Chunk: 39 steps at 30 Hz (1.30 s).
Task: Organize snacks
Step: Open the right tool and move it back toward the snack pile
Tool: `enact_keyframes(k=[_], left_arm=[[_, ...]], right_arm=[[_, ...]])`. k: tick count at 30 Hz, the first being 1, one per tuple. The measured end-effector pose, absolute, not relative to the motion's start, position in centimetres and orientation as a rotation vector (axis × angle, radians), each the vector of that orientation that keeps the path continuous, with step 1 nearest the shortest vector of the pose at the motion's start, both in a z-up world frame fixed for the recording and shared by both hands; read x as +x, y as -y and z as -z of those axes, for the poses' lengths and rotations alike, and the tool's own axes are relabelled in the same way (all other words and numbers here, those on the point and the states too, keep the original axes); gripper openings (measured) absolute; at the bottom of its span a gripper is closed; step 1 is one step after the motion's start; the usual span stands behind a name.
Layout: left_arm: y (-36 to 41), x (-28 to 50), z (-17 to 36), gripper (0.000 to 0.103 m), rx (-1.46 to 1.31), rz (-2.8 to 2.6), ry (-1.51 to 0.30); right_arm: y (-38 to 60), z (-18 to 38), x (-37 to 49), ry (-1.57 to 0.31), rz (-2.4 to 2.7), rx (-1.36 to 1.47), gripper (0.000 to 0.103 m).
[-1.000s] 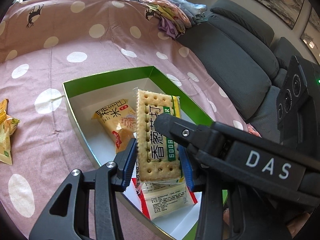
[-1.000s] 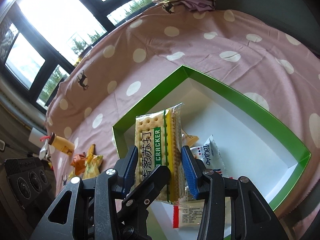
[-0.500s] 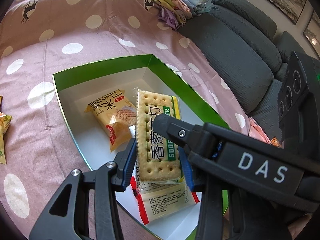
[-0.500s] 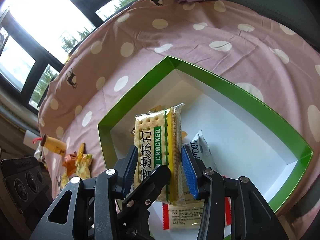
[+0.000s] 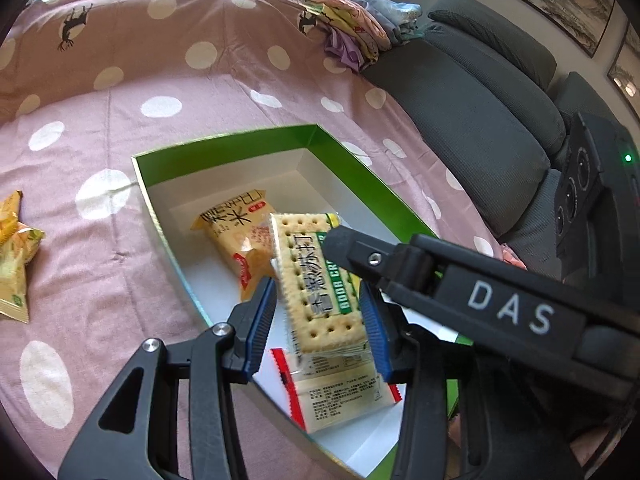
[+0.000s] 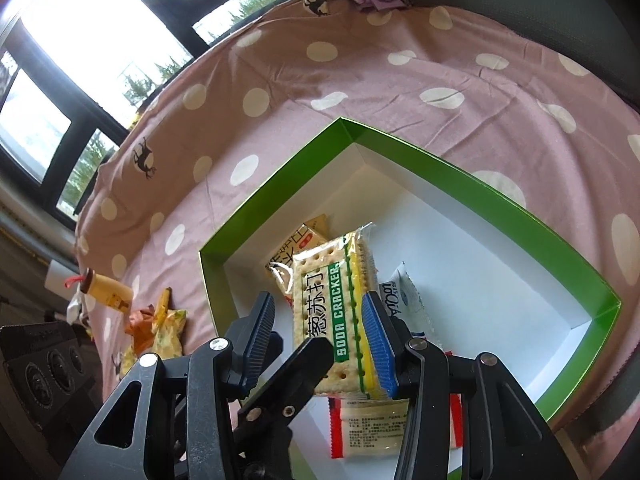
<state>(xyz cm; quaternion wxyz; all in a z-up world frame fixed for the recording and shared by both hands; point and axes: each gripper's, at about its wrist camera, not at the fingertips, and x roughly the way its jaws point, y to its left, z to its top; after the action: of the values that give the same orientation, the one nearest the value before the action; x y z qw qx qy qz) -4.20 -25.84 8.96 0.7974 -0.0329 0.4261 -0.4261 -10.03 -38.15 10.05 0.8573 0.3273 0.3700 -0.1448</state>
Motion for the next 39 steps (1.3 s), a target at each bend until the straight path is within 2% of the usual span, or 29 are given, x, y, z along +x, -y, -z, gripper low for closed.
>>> enact_keyframes(k=[4,8,12,14,16,19,22,28,32,36,39], left_arm=[[23.7,-4.0,-9.9,0.047,-0.113,0.891,-0.894],[21.0,-3.8,-10.9,0.065,-0.123,0.790,-0.846],[17.6,-3.2,-11.2,0.068,-0.118,0.666,-0.842],[15.5,-3.0,-11.5,0.079,-0.124,0.626,-0.837],[12.5,-2.9,-12.0,0.083,-0.146,0.574,-0.812],[7.3,-2.6,-12.5,0.091,-0.214,0.441,-0.776],[2.0,-2.6,-12.7,0.091,-0.293,0.313,-0.759],[-5.1,-3.3,-10.6,0.092,-0.381,0.132,-0.779],[-6.9,-2.9,-9.2,0.092,-0.378,0.045,-0.807],[-7.6,-2.3,-8.0,0.092,-0.411,0.057,-0.842],[-7.5,-1.9,-7.3,0.092,-0.384,0.030,-0.877]], right_arm=[[38.0,-10.6,-10.4,-0.761,0.330,0.673,0.048],[37.5,-11.2,-10.5,-0.759,0.390,0.633,0.047],[37.1,-11.4,-10.3,-0.760,0.393,0.633,0.047],[36.7,-11.7,-10.2,-0.760,0.397,0.619,0.048],[36.1,-12.0,-10.1,-0.754,0.402,0.600,0.057],[35.3,-12.6,-10.1,-0.727,0.382,0.579,0.065],[34.3,-13.0,-9.8,-0.714,0.360,0.565,0.069],[31.0,-13.5,-8.2,-0.723,0.257,0.511,0.072],[28.0,-13.4,-6.7,-0.738,0.158,0.490,0.073],[24.8,-12.3,-4.4,-0.768,0.061,0.515,0.079],[21.3,-11.1,-2.1,-0.770,0.066,0.432,0.081]])
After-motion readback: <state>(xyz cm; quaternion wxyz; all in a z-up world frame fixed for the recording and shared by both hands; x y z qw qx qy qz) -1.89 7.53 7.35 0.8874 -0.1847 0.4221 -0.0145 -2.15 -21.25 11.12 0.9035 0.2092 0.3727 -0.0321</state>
